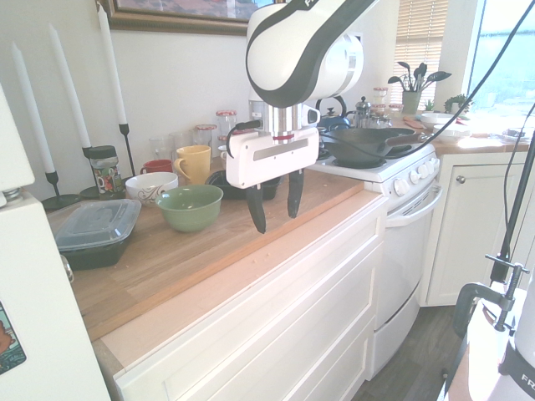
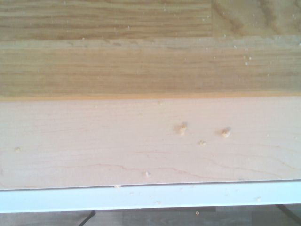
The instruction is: Pour the cereal into the box
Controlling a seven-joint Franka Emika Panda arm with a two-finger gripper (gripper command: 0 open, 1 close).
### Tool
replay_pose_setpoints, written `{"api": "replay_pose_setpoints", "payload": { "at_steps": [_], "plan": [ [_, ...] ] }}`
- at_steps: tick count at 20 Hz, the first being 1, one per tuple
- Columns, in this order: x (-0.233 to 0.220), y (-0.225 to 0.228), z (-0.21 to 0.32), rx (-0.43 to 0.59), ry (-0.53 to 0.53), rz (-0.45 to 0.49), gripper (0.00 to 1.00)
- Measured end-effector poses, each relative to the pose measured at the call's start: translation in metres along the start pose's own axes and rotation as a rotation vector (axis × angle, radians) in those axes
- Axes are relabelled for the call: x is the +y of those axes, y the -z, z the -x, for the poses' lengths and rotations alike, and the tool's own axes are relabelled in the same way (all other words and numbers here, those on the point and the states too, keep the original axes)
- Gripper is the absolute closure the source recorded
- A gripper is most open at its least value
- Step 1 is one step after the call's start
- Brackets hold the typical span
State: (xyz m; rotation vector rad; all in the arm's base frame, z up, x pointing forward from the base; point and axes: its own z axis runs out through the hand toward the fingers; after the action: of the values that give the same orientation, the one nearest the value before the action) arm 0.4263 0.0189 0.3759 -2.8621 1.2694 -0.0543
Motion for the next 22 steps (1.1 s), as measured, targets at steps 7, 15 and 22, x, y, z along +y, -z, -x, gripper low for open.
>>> {"api": "replay_pose_setpoints", "payload": {
  "at_steps": [7, 15, 22],
  "plan": [
    [-0.027, 0.03, -0.018, 0.061, 0.036, -0.026, 0.0],
    [-0.114, 0.049, -0.042, 0.12, 0.151, -0.032, 0.0],
    [-0.182, 0.01, -0.042, 0.172, 0.245, -0.086, 0.0]
  ]
}}
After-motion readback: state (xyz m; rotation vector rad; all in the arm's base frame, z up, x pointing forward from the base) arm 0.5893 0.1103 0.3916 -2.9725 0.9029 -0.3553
